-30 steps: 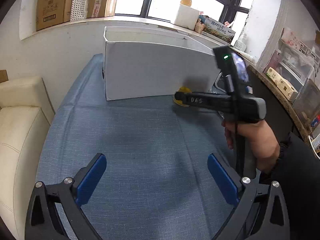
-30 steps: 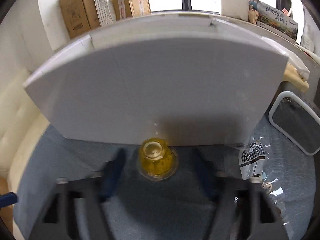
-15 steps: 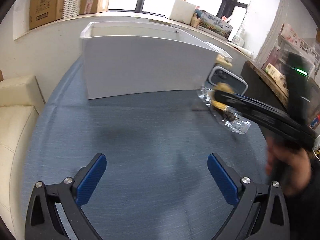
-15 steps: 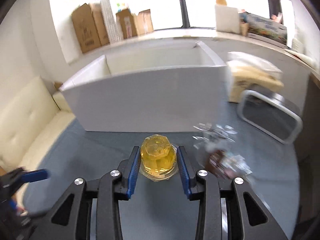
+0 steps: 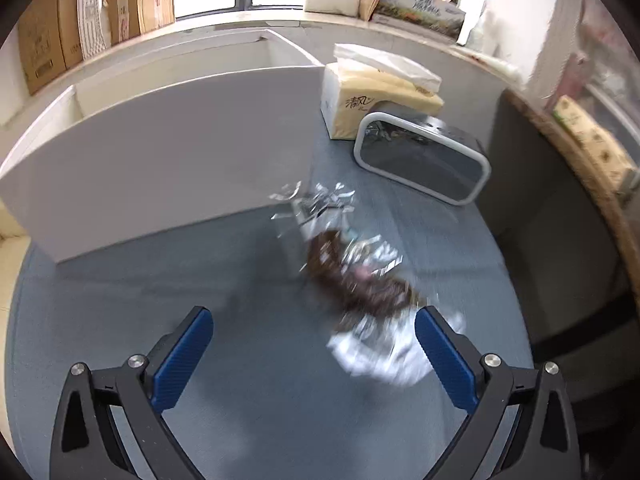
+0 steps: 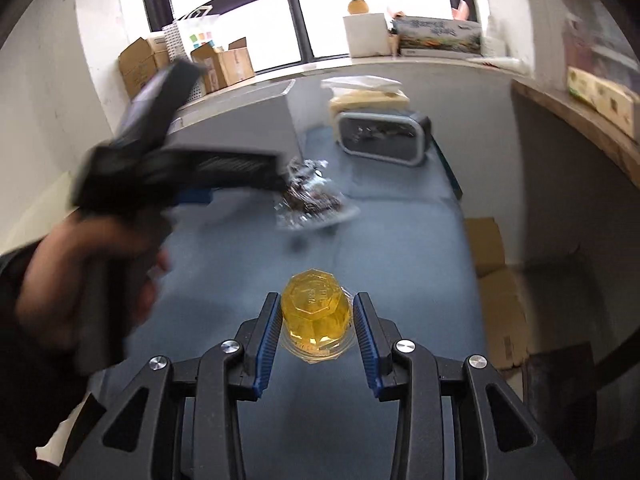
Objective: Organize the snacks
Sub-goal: 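Grasp and lift the clear brown meat packet with the left gripper while the right holds its cup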
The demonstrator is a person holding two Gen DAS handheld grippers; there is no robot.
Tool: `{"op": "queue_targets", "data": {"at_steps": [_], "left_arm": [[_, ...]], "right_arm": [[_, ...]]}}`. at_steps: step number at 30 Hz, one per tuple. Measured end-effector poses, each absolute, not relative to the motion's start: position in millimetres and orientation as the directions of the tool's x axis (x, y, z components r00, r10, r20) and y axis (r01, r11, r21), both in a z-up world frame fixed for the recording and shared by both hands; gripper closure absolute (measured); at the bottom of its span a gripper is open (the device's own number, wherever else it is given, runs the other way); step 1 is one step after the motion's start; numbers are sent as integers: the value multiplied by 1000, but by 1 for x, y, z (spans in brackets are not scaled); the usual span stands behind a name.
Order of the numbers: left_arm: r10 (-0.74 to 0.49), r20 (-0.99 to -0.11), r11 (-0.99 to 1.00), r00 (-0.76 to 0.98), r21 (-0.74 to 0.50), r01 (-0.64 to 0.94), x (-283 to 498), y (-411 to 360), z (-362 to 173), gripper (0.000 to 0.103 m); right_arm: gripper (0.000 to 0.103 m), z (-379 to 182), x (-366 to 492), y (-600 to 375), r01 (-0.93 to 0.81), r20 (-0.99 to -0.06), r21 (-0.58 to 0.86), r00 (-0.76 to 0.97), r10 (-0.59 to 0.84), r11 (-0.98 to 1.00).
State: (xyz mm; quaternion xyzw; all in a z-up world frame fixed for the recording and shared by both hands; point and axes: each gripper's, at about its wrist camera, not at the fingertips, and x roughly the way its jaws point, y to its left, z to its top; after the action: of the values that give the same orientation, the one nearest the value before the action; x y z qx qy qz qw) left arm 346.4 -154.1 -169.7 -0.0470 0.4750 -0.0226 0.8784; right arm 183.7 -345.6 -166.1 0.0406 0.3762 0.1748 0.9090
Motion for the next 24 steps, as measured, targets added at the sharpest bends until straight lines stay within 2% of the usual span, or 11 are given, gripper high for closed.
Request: {"op": "queue_targets", "data": {"at_steps": [5,12,14,16,24], "left_arm": [[56,-858,986,511,-33,-163,380,-174,-189,0],[39,-855,985,517,-53,-162,388,-185,-204,1],[20,-853,989,522,-58,-133,384,-187,-204,4],[8,-852,991,523,-63,-118,382,-187,-201,19],[-63,-852,991,519,-114,-68,379,-178,-190,25]], "right_arm": [[63,-165,168,-363,-283,-654,210,671,349,936],[63,-159,166,-372,-285,-631,232,684,367,930],[63,-158,166,-374,-283,-626,237,687,369,929],[63,-158,165,-375,-279,-621,249,689,374,927],[63,-155,162,-378,-280,-609,250,699,375,927]]}}
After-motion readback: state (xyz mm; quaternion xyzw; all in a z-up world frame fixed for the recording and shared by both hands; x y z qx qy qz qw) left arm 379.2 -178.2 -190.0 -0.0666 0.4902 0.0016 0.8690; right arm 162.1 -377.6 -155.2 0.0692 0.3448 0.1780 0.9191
